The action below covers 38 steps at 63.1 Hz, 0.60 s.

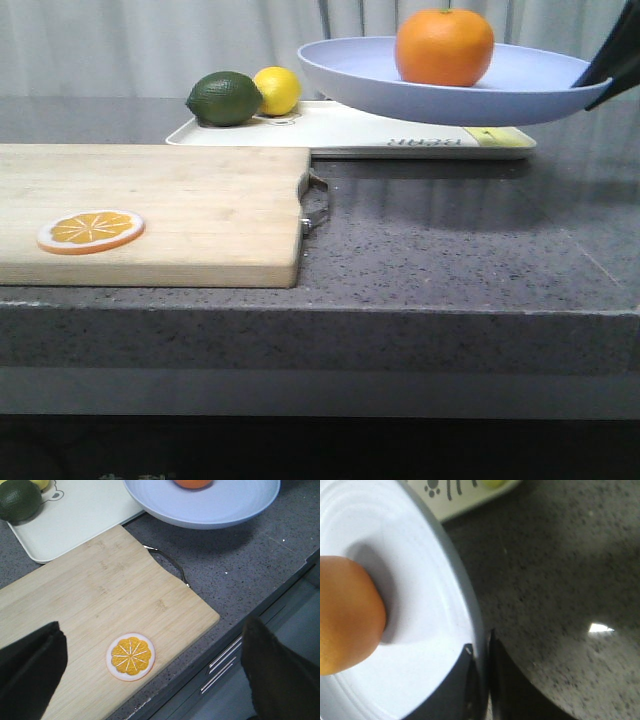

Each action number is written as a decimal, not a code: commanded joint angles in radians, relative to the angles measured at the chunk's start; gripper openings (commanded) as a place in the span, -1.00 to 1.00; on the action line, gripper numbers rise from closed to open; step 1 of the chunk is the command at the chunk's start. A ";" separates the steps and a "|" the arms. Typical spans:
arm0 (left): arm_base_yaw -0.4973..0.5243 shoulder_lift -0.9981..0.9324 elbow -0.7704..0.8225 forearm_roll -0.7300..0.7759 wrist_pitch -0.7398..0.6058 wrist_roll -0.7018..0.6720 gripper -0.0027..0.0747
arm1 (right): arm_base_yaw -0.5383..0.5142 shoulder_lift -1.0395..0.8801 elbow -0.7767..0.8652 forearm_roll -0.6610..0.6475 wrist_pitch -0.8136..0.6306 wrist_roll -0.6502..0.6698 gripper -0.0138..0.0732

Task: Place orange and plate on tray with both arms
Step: 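Lift the plate with the right gripper and carry it over the white tray, then lower the plate onto the tray, open the right gripper and withdraw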

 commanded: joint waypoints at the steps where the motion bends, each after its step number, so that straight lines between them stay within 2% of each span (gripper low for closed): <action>1: 0.003 -0.004 -0.026 0.005 -0.076 -0.013 0.83 | 0.030 0.021 -0.133 0.037 -0.006 0.061 -0.83; 21: 0.003 -0.004 -0.026 0.005 -0.076 -0.013 0.84 | 0.104 0.299 -0.531 0.013 0.002 0.229 -0.83; 38: 0.003 -0.004 -0.026 0.003 -0.076 -0.013 0.84 | 0.167 0.519 -0.827 -0.128 0.018 0.376 -0.83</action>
